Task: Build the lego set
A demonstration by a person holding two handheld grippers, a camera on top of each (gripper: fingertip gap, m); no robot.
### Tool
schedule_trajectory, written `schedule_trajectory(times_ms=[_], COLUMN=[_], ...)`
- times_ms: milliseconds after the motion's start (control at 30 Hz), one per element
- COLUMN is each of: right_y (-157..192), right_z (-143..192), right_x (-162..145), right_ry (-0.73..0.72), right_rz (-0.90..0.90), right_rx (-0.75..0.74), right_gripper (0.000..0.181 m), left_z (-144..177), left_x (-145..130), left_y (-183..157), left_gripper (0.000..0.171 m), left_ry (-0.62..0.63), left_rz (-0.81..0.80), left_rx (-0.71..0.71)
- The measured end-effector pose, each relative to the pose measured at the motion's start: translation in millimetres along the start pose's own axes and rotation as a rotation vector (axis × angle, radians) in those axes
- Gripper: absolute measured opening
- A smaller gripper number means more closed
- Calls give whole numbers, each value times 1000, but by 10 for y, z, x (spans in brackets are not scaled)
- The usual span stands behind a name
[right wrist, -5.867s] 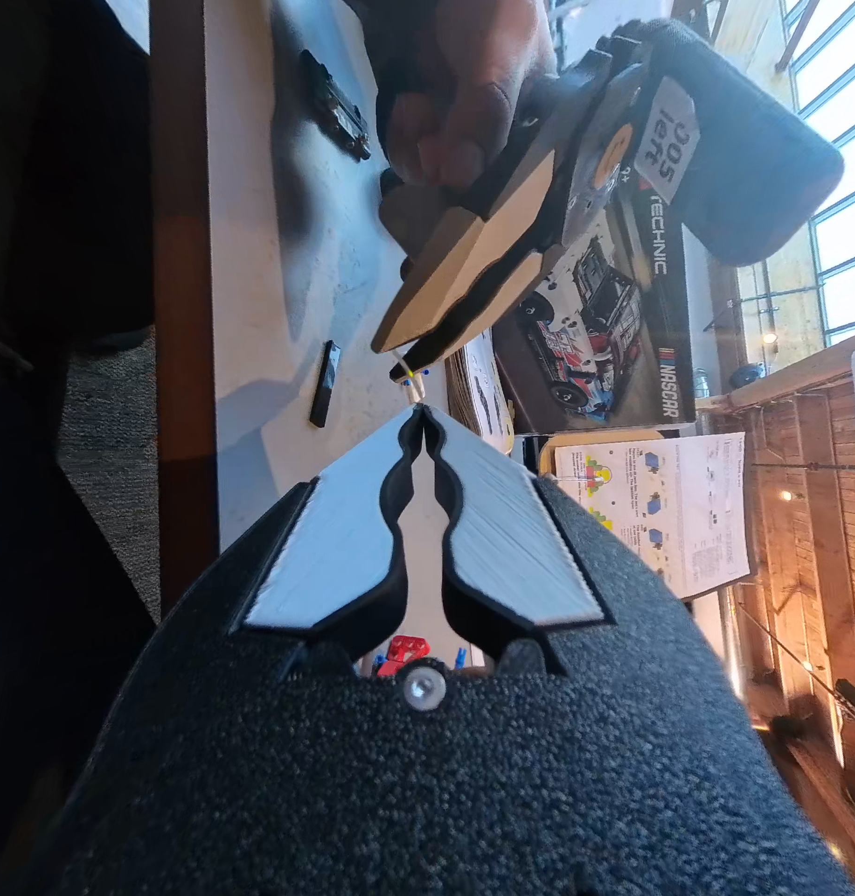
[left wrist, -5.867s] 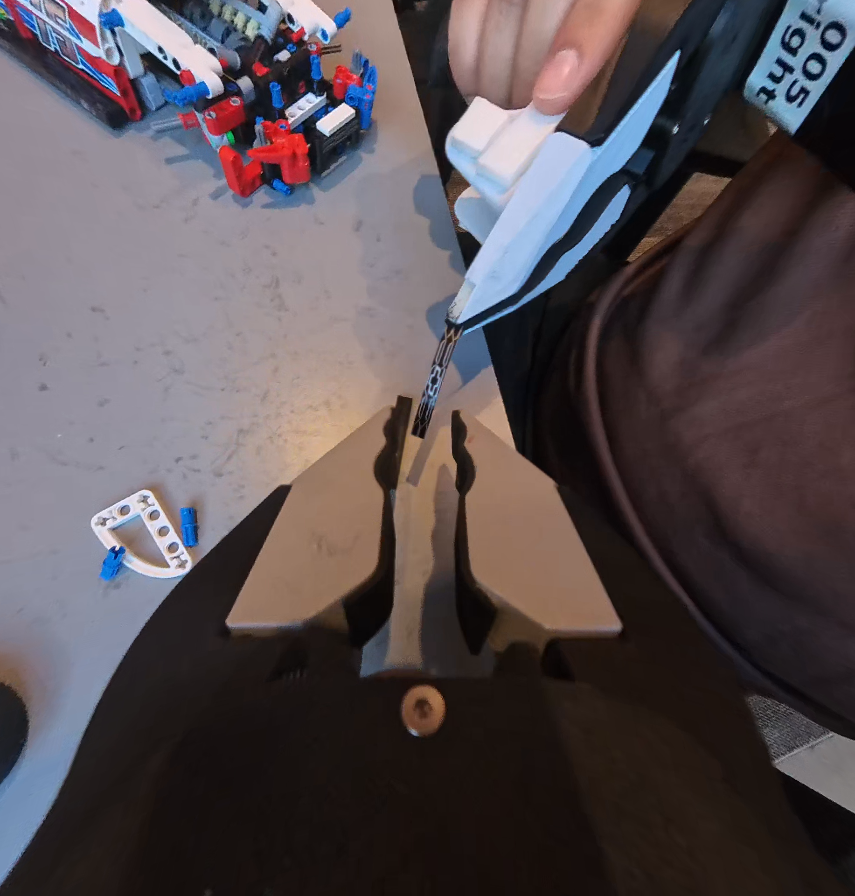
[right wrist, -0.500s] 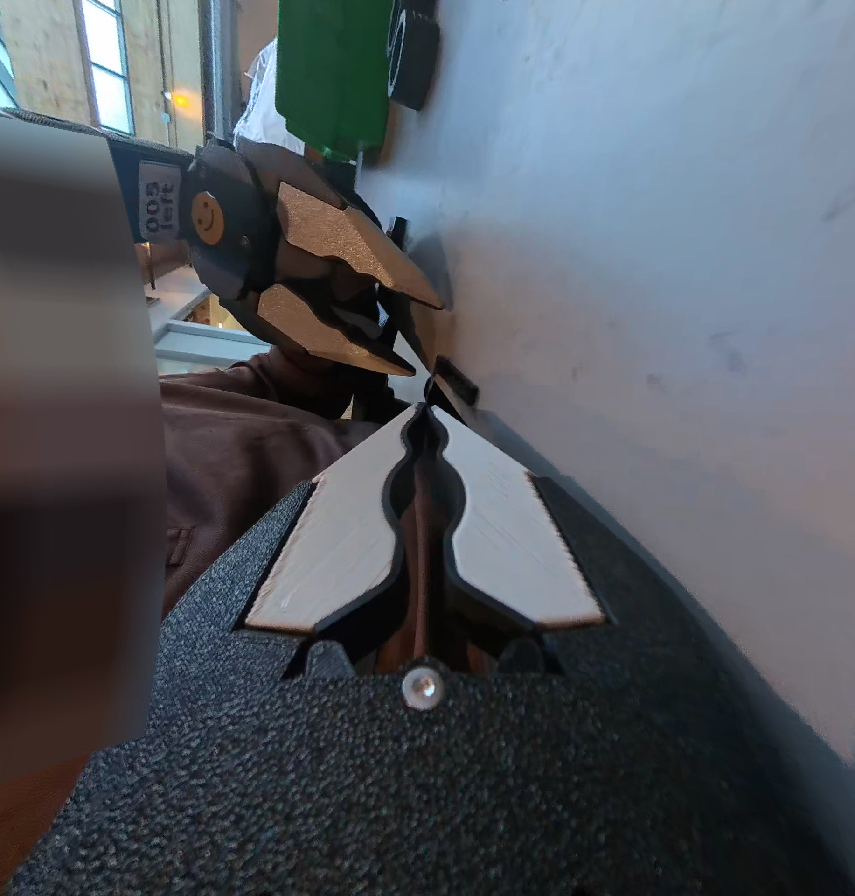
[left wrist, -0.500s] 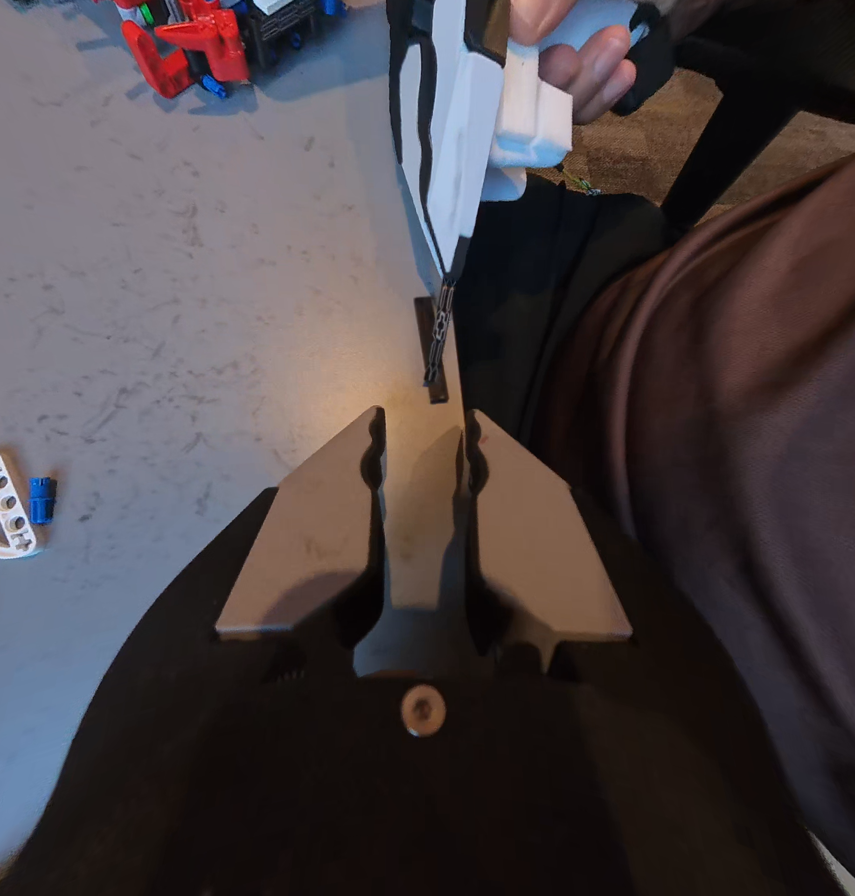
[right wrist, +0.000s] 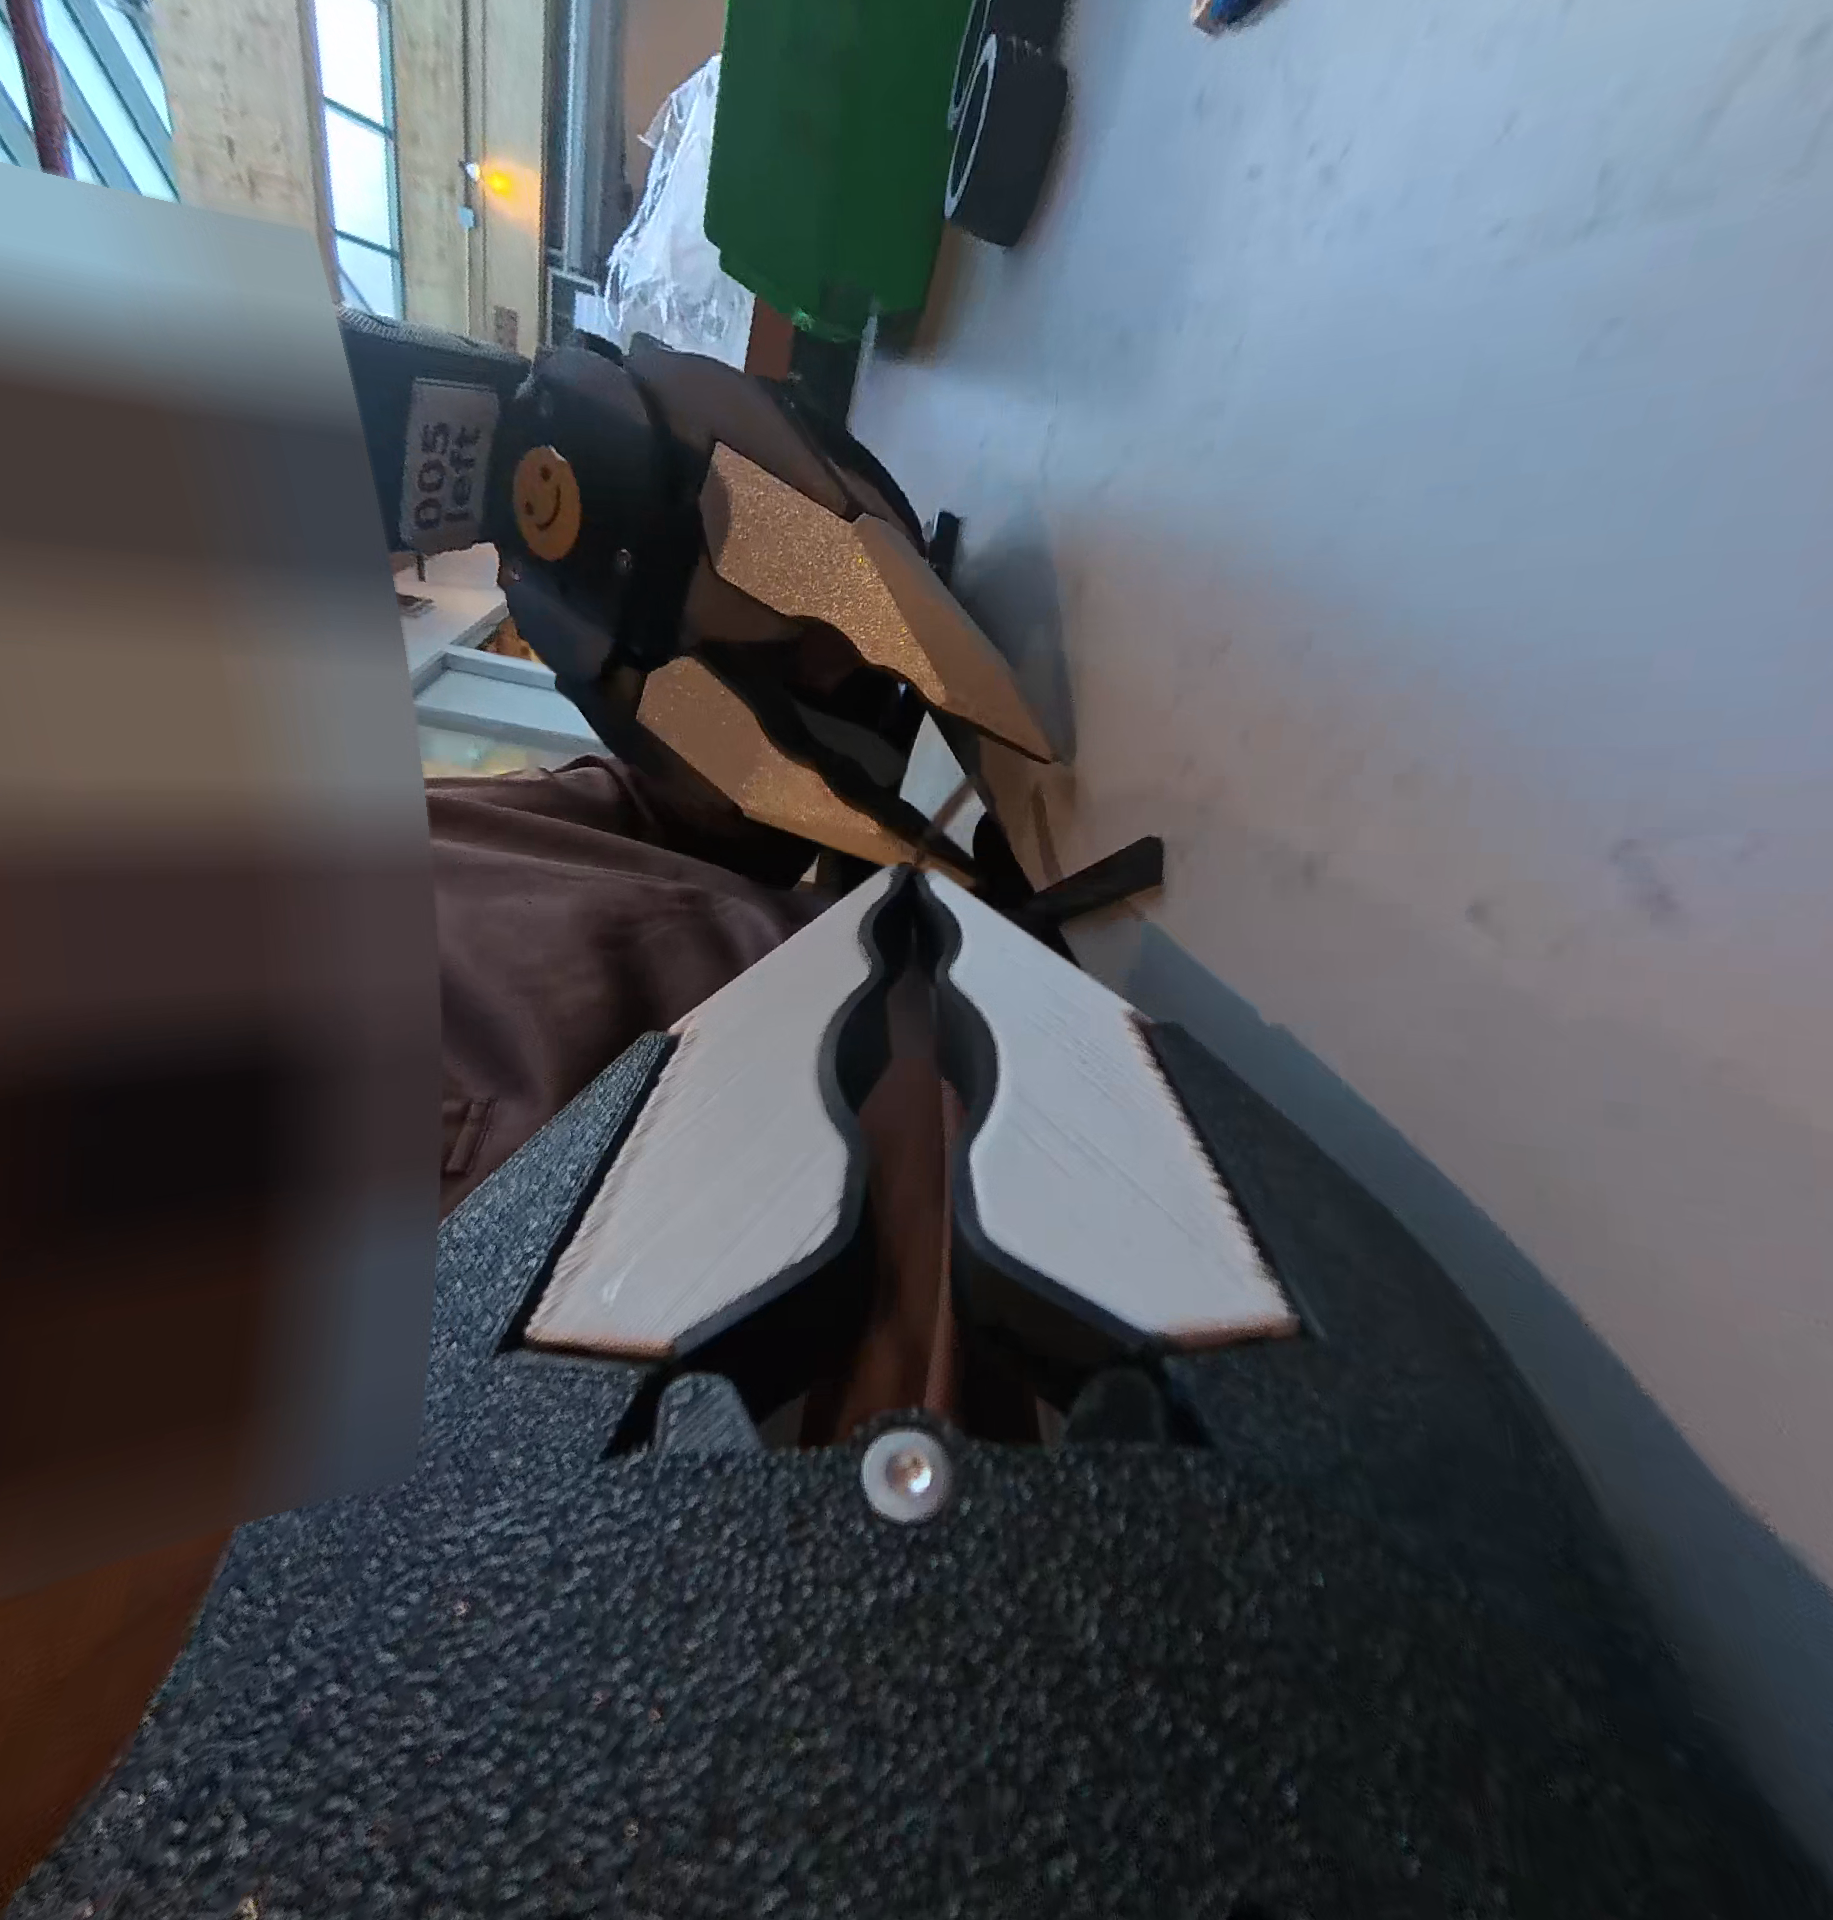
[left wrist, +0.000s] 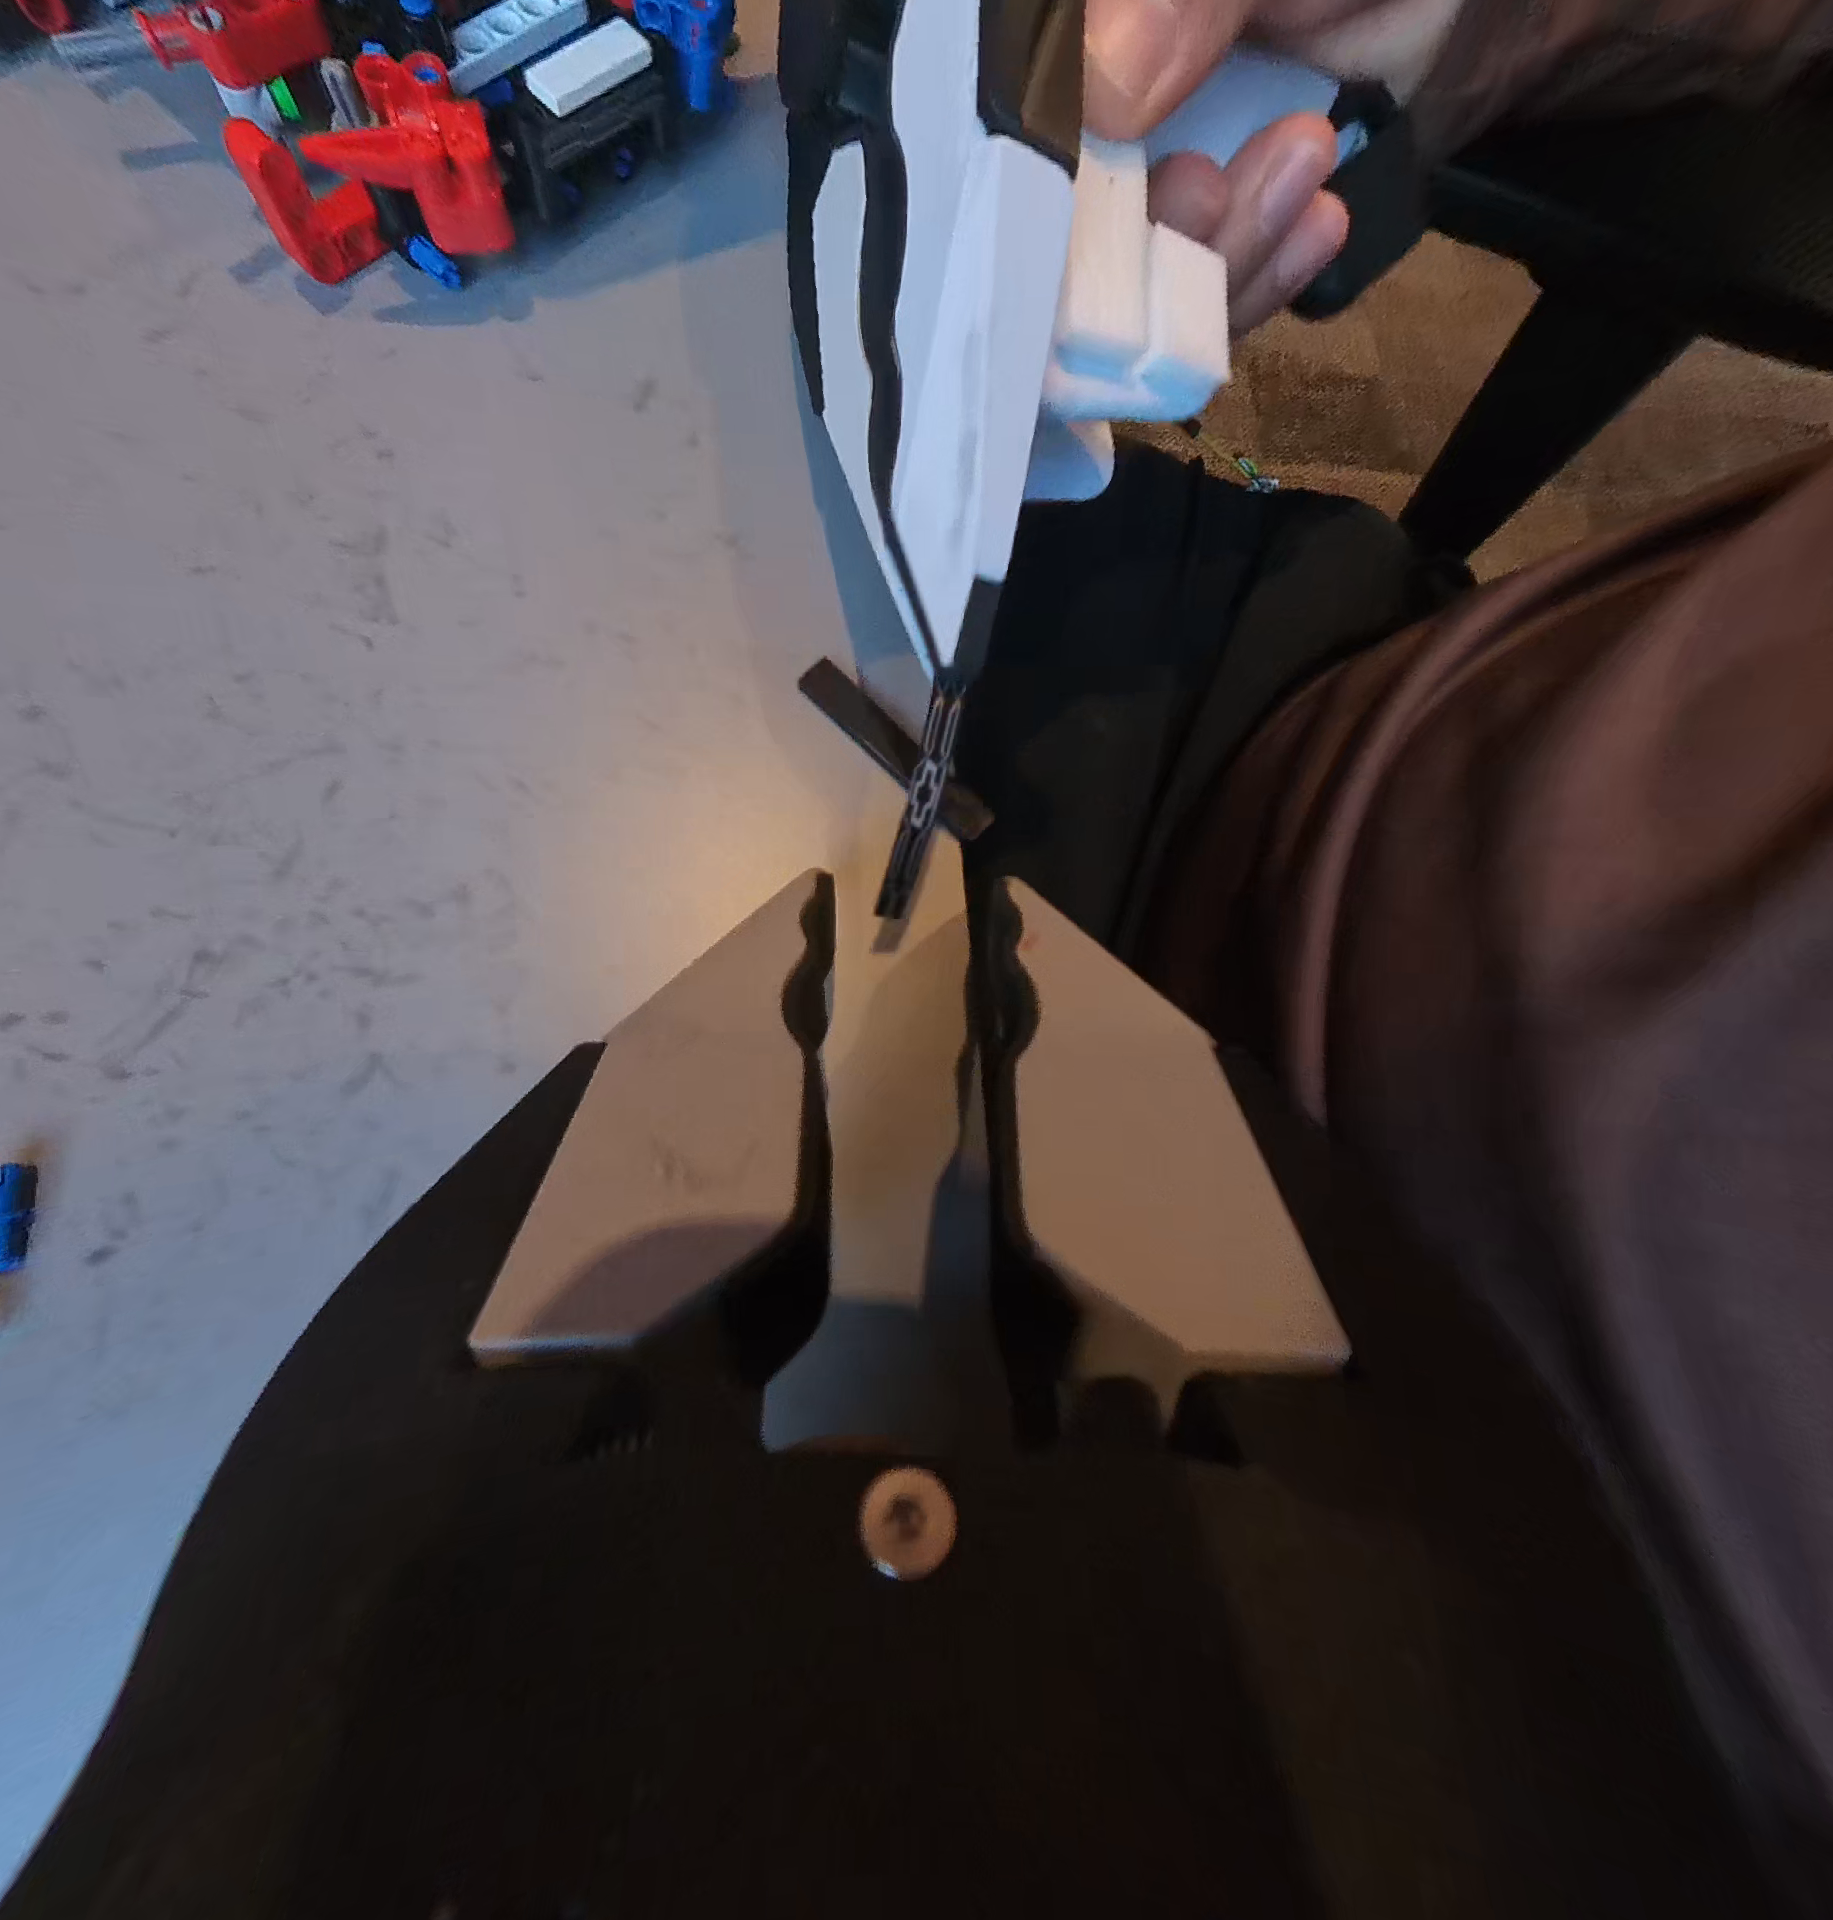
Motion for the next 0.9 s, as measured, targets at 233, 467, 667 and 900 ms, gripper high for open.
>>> schedule_trajectory(times_ms=[233, 467, 667, 900], right_y=[249, 324, 327, 288], right_z=[152, 411, 507, 546], right_x=[2, 137, 165, 75], right_ry=[-46, -32, -73, -81], right_rz=[91, 244, 264, 259], right_rx=[10, -163, -177, -154], right_gripper=[0, 0, 0, 0], left_z=[90, 67, -212, 5], left_x=[-10, 144, 185, 6], left_y=[-27, -9, -22, 205], left_gripper=[29, 35, 39, 18], left_ry=[-34, -49, 9, 144], left_rz=[10, 62, 89, -39], left_rx=[17, 19, 131, 254])
Point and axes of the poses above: each gripper's, where its closed fingertips meet, z back along the fingers, x out of its top, y = z × x across the jaws, the point moved 3 cm from there along z, back along the fingers
